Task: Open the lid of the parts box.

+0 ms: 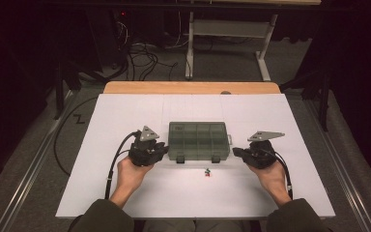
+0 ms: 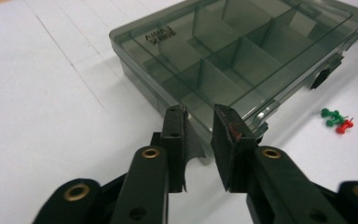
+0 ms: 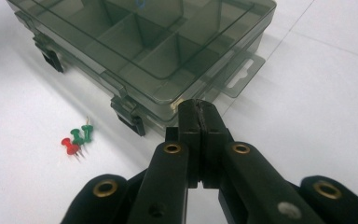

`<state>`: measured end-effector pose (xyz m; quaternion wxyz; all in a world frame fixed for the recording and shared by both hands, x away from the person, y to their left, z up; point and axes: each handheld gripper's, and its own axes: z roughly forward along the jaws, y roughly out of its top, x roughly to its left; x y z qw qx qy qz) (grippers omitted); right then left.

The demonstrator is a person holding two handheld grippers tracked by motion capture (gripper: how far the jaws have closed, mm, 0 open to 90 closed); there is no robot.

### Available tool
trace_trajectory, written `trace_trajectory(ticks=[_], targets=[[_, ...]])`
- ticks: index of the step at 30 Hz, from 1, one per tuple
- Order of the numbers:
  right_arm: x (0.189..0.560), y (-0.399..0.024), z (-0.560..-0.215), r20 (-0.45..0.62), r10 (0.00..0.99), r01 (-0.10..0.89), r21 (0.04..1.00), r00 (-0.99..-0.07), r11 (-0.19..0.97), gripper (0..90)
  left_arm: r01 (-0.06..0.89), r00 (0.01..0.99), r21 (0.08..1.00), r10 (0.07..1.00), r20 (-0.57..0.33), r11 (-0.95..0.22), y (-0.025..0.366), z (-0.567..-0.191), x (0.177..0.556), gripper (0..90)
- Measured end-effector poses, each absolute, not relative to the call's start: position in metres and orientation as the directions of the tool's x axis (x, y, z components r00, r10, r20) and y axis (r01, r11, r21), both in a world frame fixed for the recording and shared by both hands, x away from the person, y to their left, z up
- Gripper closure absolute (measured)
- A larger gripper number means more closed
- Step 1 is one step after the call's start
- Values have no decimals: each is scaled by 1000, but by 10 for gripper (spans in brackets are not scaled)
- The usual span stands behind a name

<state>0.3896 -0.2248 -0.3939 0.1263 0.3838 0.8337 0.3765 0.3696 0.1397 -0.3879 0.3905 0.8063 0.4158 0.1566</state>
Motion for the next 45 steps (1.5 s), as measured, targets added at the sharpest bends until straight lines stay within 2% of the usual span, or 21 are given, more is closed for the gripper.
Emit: trace_trajectory(ticks=[5,12,27,45], targets=[[391,-222,-392,80,730,557,704,-679,441,900,563,615,741,784,-80,-366,140,-388,370,836],[392,-221,-391,61,729,580,652,-682,488,900,590,621,706,779,-87,-392,139,-390,371,890],[394,-212,-391,56,715,591,609,-697,529,900,625,632,638,771,-74,-451,133,-396,371,892],[395,-208,-388,62,705,581,619,-706,528,900,618,631,647,773,-70,-447,128,-395,372,845]])
